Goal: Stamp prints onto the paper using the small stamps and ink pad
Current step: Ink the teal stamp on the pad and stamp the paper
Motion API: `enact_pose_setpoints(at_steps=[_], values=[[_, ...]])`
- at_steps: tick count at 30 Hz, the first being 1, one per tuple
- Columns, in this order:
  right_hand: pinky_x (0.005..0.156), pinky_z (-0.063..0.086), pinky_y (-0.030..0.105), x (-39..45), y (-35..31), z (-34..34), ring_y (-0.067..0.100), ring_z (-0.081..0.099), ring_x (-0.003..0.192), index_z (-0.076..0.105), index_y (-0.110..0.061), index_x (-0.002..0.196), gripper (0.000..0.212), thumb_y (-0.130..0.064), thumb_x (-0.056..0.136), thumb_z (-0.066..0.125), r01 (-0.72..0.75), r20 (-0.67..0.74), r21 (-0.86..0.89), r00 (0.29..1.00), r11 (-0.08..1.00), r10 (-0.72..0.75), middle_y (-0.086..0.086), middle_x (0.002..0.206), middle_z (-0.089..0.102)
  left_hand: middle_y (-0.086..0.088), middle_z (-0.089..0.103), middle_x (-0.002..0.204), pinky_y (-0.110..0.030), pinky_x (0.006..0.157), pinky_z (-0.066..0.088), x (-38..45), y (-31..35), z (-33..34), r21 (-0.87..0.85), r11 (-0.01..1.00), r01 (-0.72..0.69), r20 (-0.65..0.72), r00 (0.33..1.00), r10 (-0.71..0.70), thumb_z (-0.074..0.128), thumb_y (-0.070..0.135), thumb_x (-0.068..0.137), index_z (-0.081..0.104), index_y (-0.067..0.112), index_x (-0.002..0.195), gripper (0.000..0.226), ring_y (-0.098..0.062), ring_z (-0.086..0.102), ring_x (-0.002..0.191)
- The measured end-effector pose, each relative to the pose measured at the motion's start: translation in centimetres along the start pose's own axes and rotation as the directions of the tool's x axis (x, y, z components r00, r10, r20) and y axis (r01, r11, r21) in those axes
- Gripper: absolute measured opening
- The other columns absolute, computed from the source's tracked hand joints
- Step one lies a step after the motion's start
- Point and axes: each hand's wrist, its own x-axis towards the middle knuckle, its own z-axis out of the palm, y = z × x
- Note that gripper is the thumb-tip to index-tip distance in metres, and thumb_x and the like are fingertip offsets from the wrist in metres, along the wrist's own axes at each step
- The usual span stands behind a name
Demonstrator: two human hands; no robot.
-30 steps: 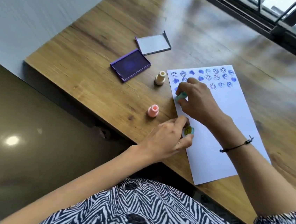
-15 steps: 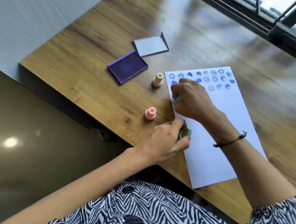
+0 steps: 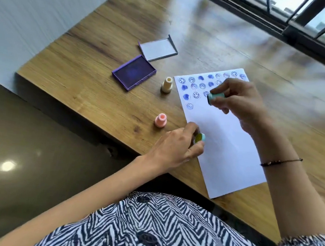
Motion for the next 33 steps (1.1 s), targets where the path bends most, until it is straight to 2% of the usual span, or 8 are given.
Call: enact_pose_setpoints(at_steps=[5, 11, 15, 19, 22, 24, 28, 33], values=[[0.041, 0.035, 0.019, -0.2, 0.2, 0.6, 0.006, 0.047, 0.042, 0.061, -0.020, 0.060, 0.031, 0.010, 0.068, 0.066, -0.012, 0.048, 0.011, 0.999, 1.000, 0.011, 0.009, 0.059, 0.058, -0.018, 0.067, 0.105, -0.048, 0.084, 0.047, 0.0, 0.1, 0.0, -0.013, 1.000, 0.017, 0.020, 1.000, -0.017, 0.046, 0.034, 0.086, 0.044, 0.007, 0.109, 0.035, -0.037, 0.061, 0.099], [0.041, 0.036, 0.017, -0.3, 0.2, 0.6, 0.006, 0.047, 0.041, 0.062, -0.019, 0.062, 0.030, 0.010, 0.070, 0.065, -0.022, 0.072, 0.023, 0.997, 0.999, 0.021, -0.009, 0.044, 0.060, -0.018, 0.067, 0.108, -0.048, 0.087, 0.047, 0.1, -0.1, 0.1, -0.052, 0.998, 0.021, 0.029, 0.999, -0.019, 0.044, 0.035, 0.084, 0.044, 0.007, 0.109, 0.038, -0.036, 0.061, 0.102], [0.045, 0.036, 0.020, -0.7, -0.1, 0.9, 0.007, 0.046, 0.042, 0.062, -0.018, 0.064, 0.031, 0.012, 0.071, 0.061, -0.032, 0.081, 0.027, 0.996, 0.999, 0.029, 0.002, 0.054, 0.057, -0.015, 0.069, 0.106, -0.044, 0.086, 0.048, 0.1, 0.1, 0.0, -0.151, 0.987, 0.061, -0.004, 0.998, -0.062, 0.045, 0.035, 0.085, 0.047, 0.008, 0.106, 0.034, -0.031, 0.063, 0.100], [0.048, 0.039, 0.021, -1.5, -1.2, 0.7, 0.012, 0.046, 0.046, 0.065, -0.014, 0.068, 0.030, 0.014, 0.074, 0.057, -0.003, 0.118, 0.164, 0.993, 0.986, -0.017, 0.007, 0.058, 0.055, -0.014, 0.067, 0.107, -0.033, 0.091, 0.046, 0.5, 0.5, -1.2, -0.535, 0.830, 0.159, -0.101, 0.963, -0.249, 0.052, 0.030, 0.084, 0.052, 0.011, 0.104, 0.028, -0.020, 0.061, 0.100], [0.049, 0.043, 0.019, -2.3, -2.5, 0.6, 0.013, 0.049, 0.050, 0.068, -0.015, 0.071, 0.027, 0.010, 0.070, 0.060, 0.060, 0.158, 0.230, 0.983, 0.971, -0.098, -0.002, 0.053, 0.061, -0.007, 0.060, 0.090, -0.032, 0.081, 0.047, 0.8, 1.1, -2.6, -0.755, 0.641, 0.135, -0.125, 0.931, -0.343, 0.055, 0.021, 0.086, 0.055, 0.010, 0.099, 0.018, -0.017, 0.055, 0.081], [0.049, 0.043, 0.018, -2.8, -3.4, 0.8, 0.013, 0.049, 0.051, 0.069, -0.016, 0.070, 0.024, 0.006, 0.066, 0.062, 0.099, 0.193, 0.240, 0.970, 0.966, -0.147, -0.005, 0.054, 0.063, -0.004, 0.057, 0.083, -0.025, 0.074, 0.047, 1.0, 1.5, -3.3, -0.819, 0.564, 0.102, -0.122, 0.931, -0.345, 0.052, 0.014, 0.088, 0.054, 0.007, 0.099, 0.013, -0.013, 0.051, 0.074], [0.050, 0.043, 0.021, -3.5, -4.6, 1.3, 0.010, 0.052, 0.053, 0.069, -0.020, 0.070, 0.021, -0.001, 0.061, 0.067, 0.186, 0.230, 0.121, 0.950, 0.975, -0.210, 0.008, 0.067, 0.063, -0.005, 0.055, 0.076, -0.016, 0.064, 0.048, 1.2, 2.3, -4.0, -0.870, 0.492, 0.043, -0.144, 0.931, -0.337, 0.050, 0.007, 0.088, 0.054, 0.004, 0.099, 0.012, -0.011, 0.052, 0.067], [0.050, 0.044, 0.019, -3.3, -6.2, 1.4, 0.004, 0.053, 0.051, 0.067, -0.022, 0.073, 0.023, 0.001, 0.066, 0.068, 0.293, 0.223, 0.014, 0.931, 0.956, -0.288, 0.012, 0.071, 0.061, -0.006, 0.057, 0.074, -0.018, 0.064, 0.049, 1.8, 3.1, -5.6, -0.858, 0.513, 0.010, -0.173, 0.935, -0.308, 0.050, 0.006, 0.087, 0.057, 0.007, 0.088, 0.007, -0.011, 0.054, 0.063]])
